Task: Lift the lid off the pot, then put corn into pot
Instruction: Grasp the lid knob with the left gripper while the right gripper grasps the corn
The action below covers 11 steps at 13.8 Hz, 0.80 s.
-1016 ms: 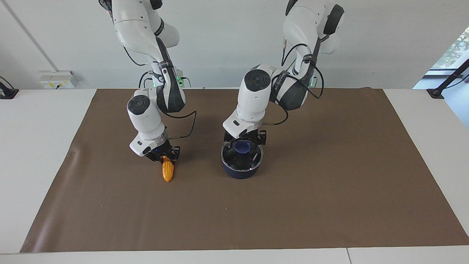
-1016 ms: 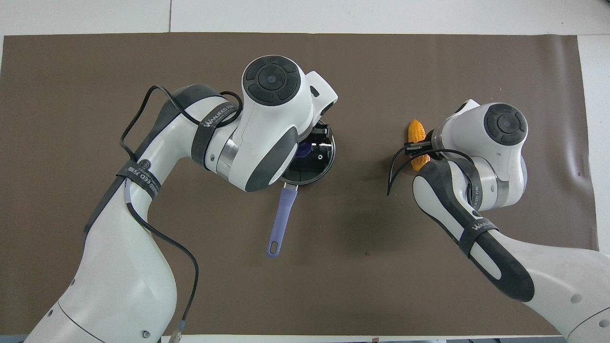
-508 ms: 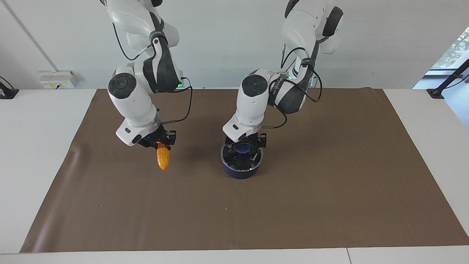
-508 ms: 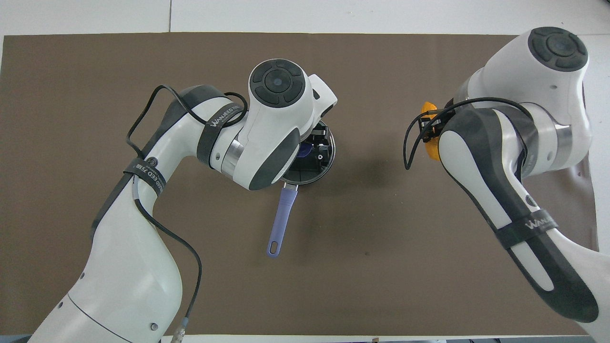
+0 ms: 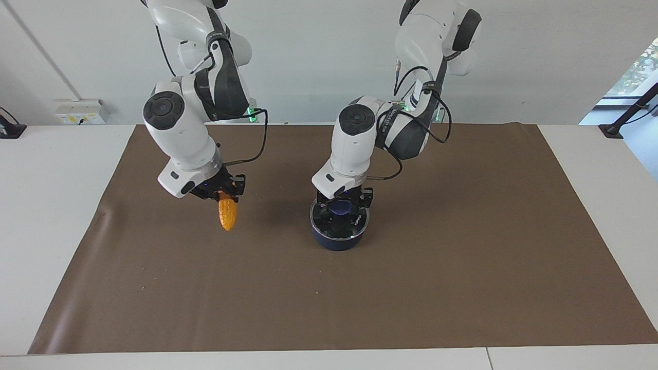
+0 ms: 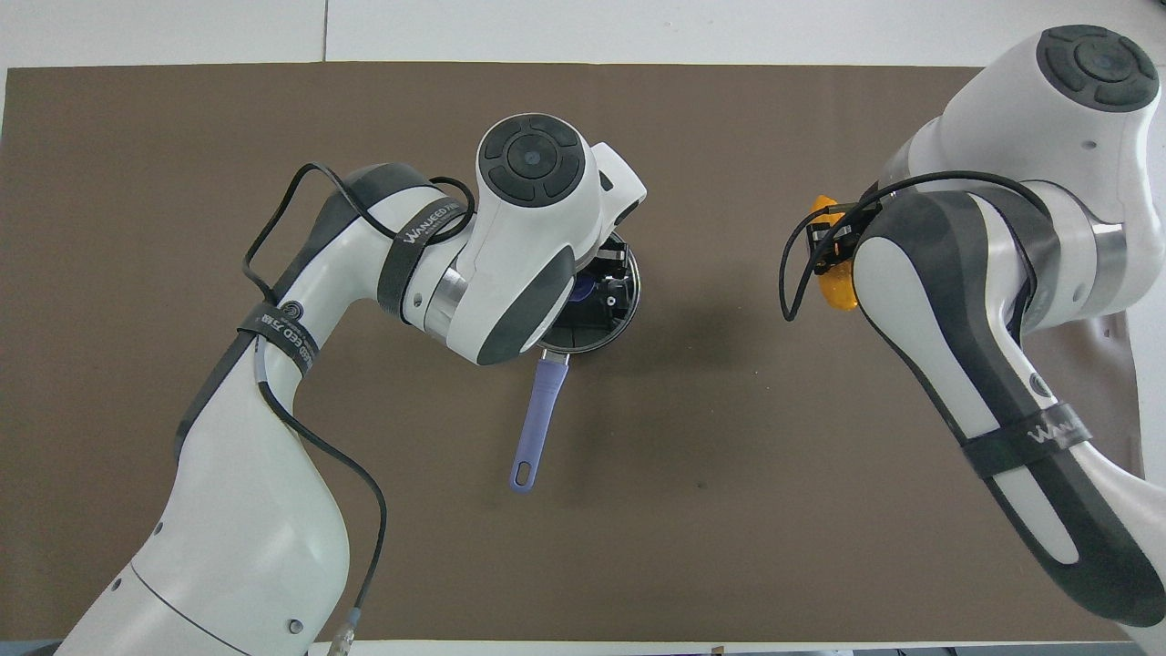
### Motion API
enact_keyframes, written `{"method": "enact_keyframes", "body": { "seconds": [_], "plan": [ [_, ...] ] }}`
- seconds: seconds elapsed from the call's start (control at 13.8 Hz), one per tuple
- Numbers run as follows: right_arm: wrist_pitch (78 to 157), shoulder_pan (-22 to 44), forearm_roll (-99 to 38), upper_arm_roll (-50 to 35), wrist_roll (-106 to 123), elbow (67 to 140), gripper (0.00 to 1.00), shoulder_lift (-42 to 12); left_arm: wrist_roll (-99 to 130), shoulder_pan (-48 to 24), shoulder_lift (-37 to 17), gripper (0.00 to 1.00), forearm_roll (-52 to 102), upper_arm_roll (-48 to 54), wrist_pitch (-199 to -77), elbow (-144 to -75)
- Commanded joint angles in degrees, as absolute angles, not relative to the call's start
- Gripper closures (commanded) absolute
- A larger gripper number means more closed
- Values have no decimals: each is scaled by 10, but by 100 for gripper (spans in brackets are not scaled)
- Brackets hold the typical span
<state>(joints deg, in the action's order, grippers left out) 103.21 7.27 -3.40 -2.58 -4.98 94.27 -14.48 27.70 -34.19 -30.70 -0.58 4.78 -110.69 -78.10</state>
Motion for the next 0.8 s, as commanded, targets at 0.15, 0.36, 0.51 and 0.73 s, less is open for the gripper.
{"method": "enact_keyframes", "body": {
  "seconds": [0.15, 0.36, 0.51, 0.73],
  "plan": [
    [1033, 69, -47, -28, -38, 945, 100, -142, 274, -345, -309, 58, -17, 42, -1111, -779],
    [1033, 70, -47, -28, -39, 944, 100, -142, 278, -346, -310, 100, -8, 42, -1100, -778],
    [1031, 86, -47, -30, -41, 940, 100, -144, 292, -357, -309, 100, -3, 41, -1090, -772],
    [1041, 91, -47, -37, -74, 940, 100, -145, 295, -353, -288, 100, 21, 40, -1076, -767]
  ]
}}
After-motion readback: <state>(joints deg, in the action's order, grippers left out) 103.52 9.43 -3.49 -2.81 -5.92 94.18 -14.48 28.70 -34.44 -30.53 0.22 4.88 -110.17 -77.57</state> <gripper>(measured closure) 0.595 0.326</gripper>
